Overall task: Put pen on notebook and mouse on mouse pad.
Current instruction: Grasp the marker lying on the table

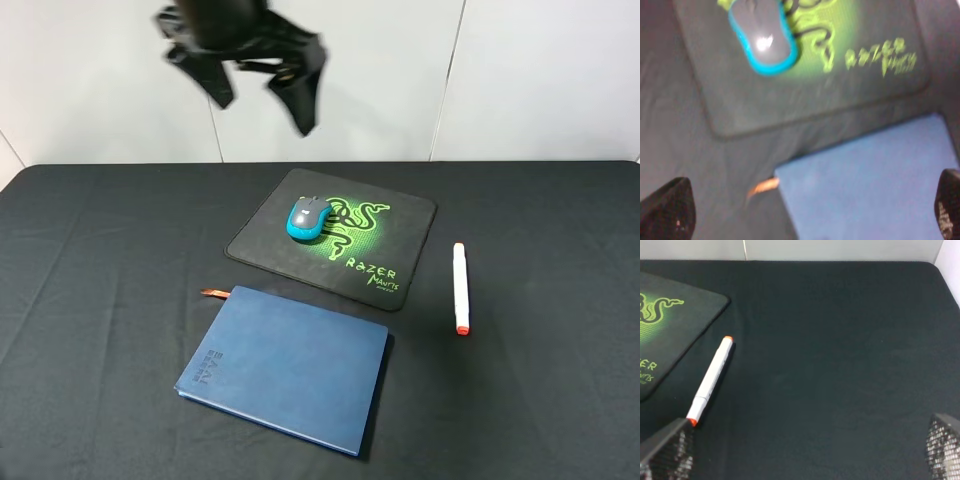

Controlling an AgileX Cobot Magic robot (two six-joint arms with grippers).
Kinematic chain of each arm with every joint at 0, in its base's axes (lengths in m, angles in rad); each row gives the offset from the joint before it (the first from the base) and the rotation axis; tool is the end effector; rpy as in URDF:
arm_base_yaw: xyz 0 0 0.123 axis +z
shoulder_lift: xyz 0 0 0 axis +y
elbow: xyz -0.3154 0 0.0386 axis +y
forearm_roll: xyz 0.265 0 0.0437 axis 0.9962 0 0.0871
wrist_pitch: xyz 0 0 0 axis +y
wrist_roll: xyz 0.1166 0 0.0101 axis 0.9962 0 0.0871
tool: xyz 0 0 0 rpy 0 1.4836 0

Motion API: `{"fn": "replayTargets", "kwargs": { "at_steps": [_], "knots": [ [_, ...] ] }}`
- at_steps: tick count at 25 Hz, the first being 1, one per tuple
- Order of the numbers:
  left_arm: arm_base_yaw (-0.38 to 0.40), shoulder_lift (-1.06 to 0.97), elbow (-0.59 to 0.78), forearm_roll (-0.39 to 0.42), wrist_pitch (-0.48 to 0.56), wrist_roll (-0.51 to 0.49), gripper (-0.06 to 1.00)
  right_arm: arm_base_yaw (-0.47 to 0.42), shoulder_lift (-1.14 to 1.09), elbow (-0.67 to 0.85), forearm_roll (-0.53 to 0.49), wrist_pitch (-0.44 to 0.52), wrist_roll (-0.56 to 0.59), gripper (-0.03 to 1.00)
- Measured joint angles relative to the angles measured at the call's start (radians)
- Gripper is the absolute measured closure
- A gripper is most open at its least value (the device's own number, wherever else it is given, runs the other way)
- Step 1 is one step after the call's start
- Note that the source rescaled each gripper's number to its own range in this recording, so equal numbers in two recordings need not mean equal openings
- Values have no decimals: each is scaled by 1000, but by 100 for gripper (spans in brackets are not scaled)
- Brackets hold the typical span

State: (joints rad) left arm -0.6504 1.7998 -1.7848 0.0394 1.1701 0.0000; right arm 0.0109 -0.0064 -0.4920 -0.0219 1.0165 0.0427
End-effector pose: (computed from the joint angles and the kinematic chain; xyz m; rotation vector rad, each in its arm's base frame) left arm 0.3432 -0.2558 0.3570 0.8636 2.5336 -0.1554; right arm 0.0025 -0.0022 0.2757 0.0322 2.0013 0.0084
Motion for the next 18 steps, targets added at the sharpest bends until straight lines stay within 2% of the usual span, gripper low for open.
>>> {"fn": "replayTargets", "kwargs": {
  "at_steps": [6,11,18],
  "knots": [
    [0,-242,234,34,0,0,7,0,0,0,0,0,0,-3],
    [0,-448,396,34,0,0,-4,0,0,0,0,0,0,-3],
    [-1,-705,602,34,1,0,-6,0,0,0,0,0,0,-3]
  ]
}}
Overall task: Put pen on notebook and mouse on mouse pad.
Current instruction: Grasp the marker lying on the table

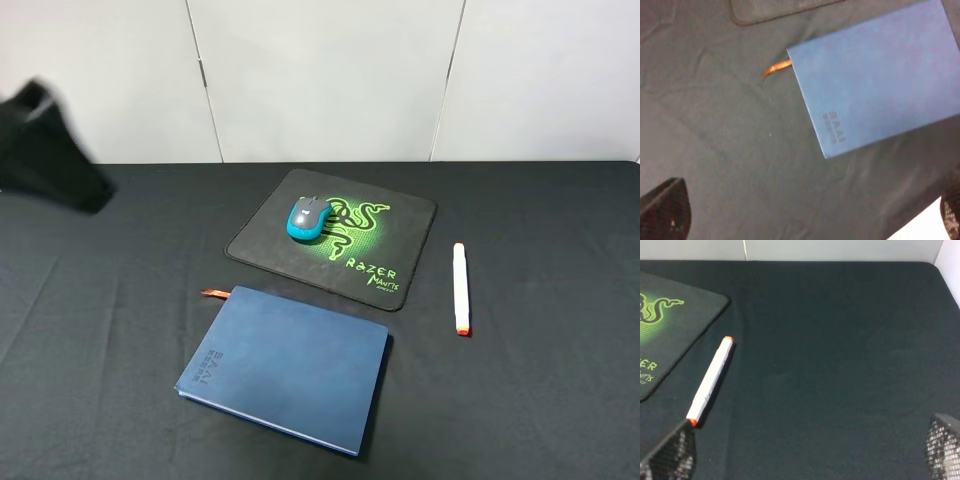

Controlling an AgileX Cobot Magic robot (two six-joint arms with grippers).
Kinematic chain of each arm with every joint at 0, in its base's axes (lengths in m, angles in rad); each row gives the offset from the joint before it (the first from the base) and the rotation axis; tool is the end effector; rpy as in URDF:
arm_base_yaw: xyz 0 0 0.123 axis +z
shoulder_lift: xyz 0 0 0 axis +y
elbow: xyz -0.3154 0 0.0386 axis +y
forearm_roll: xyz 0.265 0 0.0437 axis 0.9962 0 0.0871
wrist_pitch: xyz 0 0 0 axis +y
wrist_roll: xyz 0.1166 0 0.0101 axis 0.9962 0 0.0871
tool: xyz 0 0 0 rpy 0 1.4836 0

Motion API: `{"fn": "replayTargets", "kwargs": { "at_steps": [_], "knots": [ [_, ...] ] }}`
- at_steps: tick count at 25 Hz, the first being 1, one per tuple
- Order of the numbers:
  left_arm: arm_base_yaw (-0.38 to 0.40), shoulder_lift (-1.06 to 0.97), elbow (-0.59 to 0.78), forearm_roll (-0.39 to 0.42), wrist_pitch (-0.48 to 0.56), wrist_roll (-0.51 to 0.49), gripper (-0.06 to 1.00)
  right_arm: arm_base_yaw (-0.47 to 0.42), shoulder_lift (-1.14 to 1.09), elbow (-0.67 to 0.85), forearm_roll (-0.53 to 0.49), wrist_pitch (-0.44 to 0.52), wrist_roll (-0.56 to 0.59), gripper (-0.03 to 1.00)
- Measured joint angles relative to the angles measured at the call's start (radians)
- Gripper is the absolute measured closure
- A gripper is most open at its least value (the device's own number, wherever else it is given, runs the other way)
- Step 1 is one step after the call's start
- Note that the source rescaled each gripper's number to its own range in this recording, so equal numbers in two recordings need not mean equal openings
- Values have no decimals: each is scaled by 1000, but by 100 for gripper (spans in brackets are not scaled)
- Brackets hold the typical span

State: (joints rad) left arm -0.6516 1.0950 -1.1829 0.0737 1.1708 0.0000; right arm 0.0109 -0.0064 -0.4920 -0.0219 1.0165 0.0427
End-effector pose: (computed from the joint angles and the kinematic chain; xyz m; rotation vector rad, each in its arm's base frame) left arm 0.1746 -0.1232 0.3899 0.8328 2.4304 -0.1502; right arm 0.0025 -0.0022 0.2757 0.0322 2.0013 0.0084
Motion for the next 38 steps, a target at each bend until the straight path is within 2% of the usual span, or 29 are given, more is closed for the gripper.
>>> {"fn": "replayTargets", "kwargs": {
  "at_steps": [12,14,17,25,29,32,34,38],
  "knots": [
    [1,-345,294,0,0,0,-6,0,0,0,0,1,0,-3],
    [20,-412,345,1,1,0,-6,0,0,0,0,1,0,-3],
    [77,-509,400,6,1,0,-6,0,0,0,0,1,0,-3],
    [335,-751,500,11,2,0,-6,0,0,0,0,1,0,-3],
    [427,-839,565,10,-1,0,-6,0,0,0,0,1,0,-3],
    [475,-887,620,7,-25,0,-6,0,0,0,0,1,0,-3],
    [497,-914,655,7,-80,0,-6,0,0,0,0,1,0,-3],
    [507,-961,686,6,-103,0,-6,0,0,0,0,1,0,-3]
  ]
}}
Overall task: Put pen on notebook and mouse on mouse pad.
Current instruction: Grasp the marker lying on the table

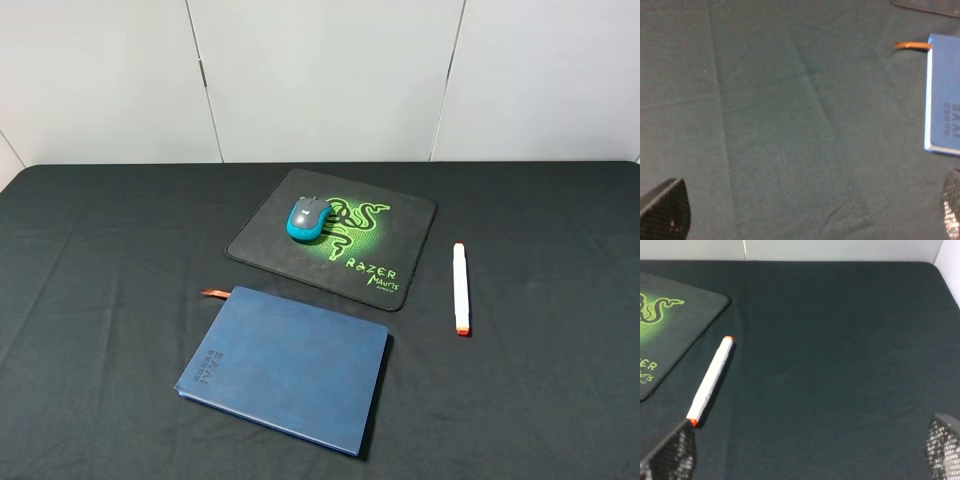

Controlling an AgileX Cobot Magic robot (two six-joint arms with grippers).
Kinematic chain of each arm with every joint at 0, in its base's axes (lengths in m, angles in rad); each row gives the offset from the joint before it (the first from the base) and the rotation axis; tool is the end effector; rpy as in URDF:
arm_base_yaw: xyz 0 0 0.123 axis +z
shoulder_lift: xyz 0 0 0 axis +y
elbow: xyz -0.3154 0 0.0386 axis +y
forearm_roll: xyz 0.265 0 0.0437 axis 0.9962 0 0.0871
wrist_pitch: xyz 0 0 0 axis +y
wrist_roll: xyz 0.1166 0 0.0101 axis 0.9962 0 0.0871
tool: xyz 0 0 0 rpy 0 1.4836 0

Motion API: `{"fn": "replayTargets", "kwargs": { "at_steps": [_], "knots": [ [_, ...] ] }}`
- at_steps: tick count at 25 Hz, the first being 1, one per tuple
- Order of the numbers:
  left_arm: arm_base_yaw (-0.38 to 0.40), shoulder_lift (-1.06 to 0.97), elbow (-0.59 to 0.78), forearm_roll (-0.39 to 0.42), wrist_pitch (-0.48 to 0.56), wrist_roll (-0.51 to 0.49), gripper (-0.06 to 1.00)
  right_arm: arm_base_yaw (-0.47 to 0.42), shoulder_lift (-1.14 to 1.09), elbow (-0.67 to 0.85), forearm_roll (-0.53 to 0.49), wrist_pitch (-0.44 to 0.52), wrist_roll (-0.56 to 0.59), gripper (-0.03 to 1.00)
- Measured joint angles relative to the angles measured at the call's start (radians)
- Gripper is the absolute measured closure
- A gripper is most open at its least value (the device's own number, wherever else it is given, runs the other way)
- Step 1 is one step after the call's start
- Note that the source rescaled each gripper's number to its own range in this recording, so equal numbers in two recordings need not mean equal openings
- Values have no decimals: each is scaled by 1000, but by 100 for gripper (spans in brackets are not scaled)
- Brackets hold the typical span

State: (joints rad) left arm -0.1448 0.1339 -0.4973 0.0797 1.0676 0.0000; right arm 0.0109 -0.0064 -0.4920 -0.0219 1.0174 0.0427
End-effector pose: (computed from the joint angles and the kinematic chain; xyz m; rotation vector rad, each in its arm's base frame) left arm 0.0210 0.0052 0.2709 0.1606 2.1789 0.0161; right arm 0.0025 -0.0022 0.2756 0.0323 2.0022 0.0083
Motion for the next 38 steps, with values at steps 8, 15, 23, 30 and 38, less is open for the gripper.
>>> {"fn": "replayTargets", "kwargs": {
  "at_steps": [8,15,23,30,38],
  "knots": [
    [1,-82,0,1,-9,0,-6,0,0,0,0,-1,0,-3],
    [2,-137,0,1,-9,0,-6,0,0,0,0,-1,0,-3],
    [4,-137,0,2,-9,0,-6,0,0,0,0,-1,0,-3],
    [4,-137,0,2,-9,0,-6,0,0,0,0,-1,0,-3],
    [4,-137,0,2,-9,0,-6,0,0,0,0,0,0,-3]
  ]
}}
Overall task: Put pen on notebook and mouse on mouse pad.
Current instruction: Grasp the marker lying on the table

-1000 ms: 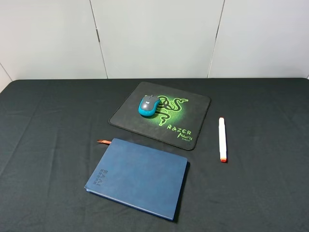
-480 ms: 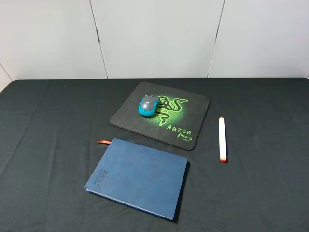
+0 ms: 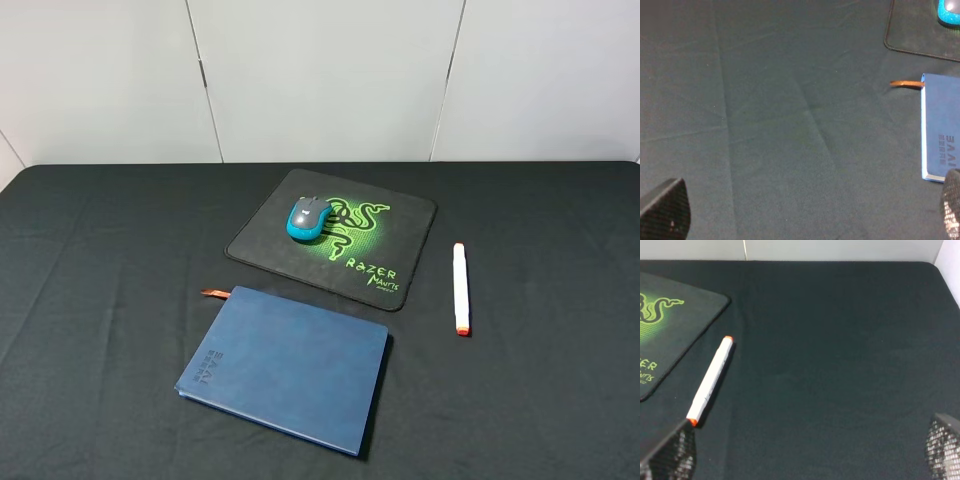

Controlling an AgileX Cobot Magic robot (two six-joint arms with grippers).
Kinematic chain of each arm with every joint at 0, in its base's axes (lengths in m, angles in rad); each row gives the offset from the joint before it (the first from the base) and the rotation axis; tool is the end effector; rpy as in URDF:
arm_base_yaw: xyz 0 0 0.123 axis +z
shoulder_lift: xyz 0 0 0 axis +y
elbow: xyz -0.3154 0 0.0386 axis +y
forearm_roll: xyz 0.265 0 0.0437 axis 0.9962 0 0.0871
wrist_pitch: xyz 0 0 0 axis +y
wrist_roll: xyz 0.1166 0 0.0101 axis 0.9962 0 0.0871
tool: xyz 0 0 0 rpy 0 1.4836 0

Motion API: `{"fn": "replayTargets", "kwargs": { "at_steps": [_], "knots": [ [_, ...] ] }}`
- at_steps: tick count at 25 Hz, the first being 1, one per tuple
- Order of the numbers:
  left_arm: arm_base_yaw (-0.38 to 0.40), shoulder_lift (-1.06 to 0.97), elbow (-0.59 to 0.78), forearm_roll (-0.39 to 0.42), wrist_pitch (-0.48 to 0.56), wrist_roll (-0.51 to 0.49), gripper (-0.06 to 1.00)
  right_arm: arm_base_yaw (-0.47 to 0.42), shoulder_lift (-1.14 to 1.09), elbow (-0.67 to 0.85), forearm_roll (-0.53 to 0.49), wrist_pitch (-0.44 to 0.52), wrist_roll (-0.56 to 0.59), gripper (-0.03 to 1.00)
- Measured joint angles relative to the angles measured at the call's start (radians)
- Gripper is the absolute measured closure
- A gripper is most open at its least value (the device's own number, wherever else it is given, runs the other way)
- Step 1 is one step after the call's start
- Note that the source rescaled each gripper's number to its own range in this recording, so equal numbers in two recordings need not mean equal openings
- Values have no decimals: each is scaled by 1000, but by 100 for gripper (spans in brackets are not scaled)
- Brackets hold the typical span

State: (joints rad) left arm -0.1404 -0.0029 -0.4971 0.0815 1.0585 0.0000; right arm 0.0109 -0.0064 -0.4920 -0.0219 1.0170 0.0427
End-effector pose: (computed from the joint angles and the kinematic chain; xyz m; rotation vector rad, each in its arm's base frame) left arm 0.0013 0.0082 0.2731 0.1394 2.0346 0.0096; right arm 0.0025 -0.0022 0.2756 0.0322 2.0018 0.0083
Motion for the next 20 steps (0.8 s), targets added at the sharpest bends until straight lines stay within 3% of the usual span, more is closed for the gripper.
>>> {"fn": "replayTargets", "kwargs": {
  "at_steps": [20],
  "knots": [
    [0,0,0,1,0,0,-6,0,81,-25,3,-17,33,-3]
  ]
}}
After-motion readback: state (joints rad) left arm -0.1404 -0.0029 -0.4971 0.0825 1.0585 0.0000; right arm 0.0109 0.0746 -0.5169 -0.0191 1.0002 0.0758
